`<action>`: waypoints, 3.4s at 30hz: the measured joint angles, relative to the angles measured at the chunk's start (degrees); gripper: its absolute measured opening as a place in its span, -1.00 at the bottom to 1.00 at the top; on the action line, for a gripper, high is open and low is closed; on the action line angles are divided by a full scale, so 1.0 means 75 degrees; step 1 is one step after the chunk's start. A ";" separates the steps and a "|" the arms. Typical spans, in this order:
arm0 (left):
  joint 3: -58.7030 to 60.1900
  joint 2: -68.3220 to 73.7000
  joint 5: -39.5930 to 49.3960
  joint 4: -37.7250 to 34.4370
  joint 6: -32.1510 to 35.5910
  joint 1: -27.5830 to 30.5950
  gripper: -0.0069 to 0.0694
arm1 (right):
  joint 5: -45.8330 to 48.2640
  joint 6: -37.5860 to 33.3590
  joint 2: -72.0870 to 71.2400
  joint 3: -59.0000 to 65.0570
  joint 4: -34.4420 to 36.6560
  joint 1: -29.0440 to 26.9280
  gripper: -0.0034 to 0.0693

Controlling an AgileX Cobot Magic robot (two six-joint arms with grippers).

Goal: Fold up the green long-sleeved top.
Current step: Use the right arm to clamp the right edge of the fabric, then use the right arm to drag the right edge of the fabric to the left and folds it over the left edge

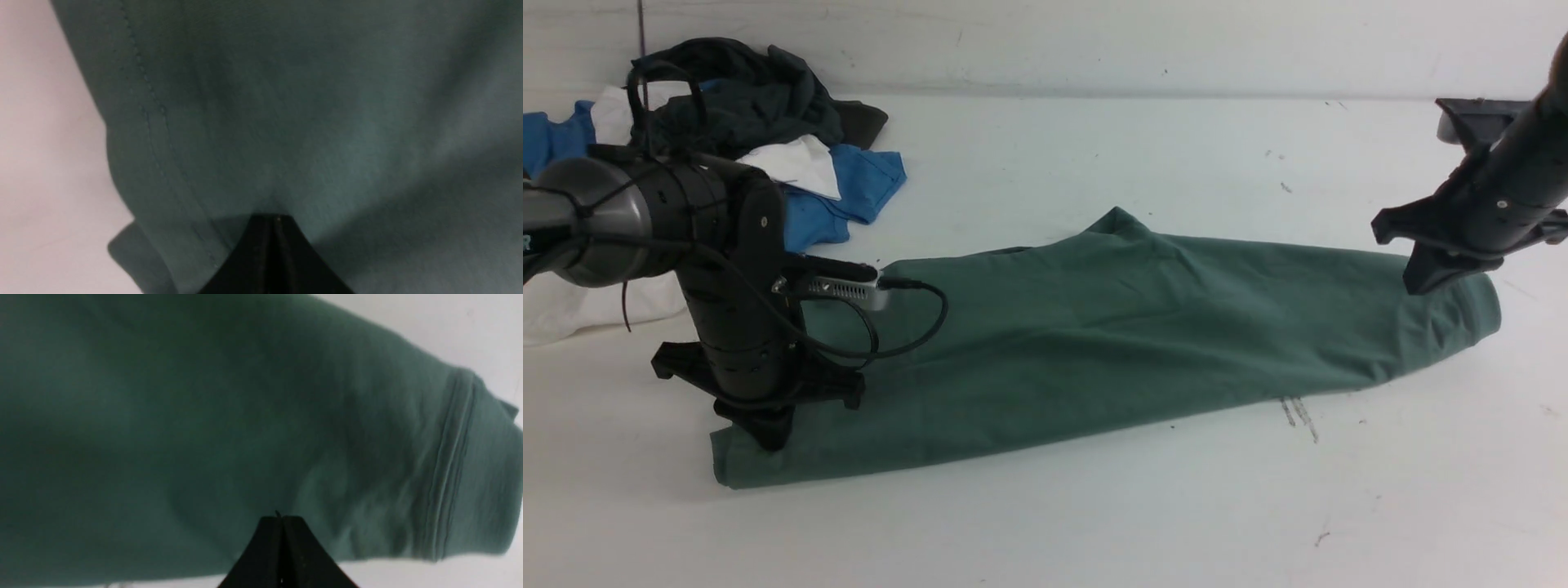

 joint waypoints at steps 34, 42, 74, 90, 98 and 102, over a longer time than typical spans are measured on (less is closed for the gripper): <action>0.0025 -0.4548 0.0860 0.0075 0.0042 0.0000 -0.83 | 0.1223 0.0332 0.1958 -0.2932 0.0275 -0.1169 0.39; 0.0025 -0.4990 0.1167 0.0075 0.0042 0.0000 -0.83 | 0.1122 0.0666 0.2522 -0.2613 0.0303 -0.1172 0.83; 0.0035 -0.5140 0.1456 -0.0282 0.0386 0.0000 -0.83 | 0.1335 0.1488 -0.0962 -0.2073 0.0410 0.0957 -0.78; 0.0035 -0.5140 0.1441 -0.0621 0.0703 0.0000 -0.83 | 0.1414 0.2879 0.0051 -0.3924 0.0483 0.4569 -0.78; 0.0035 -0.5140 0.1441 -0.0621 0.0703 0.0000 -0.83 | 0.1001 0.3185 0.0915 -0.3931 0.1262 0.4995 -0.78; 0.0035 -0.5140 0.1448 -0.0621 0.0703 0.0000 -0.83 | 0.0500 0.3157 0.1310 -0.3931 0.1926 0.5110 -0.78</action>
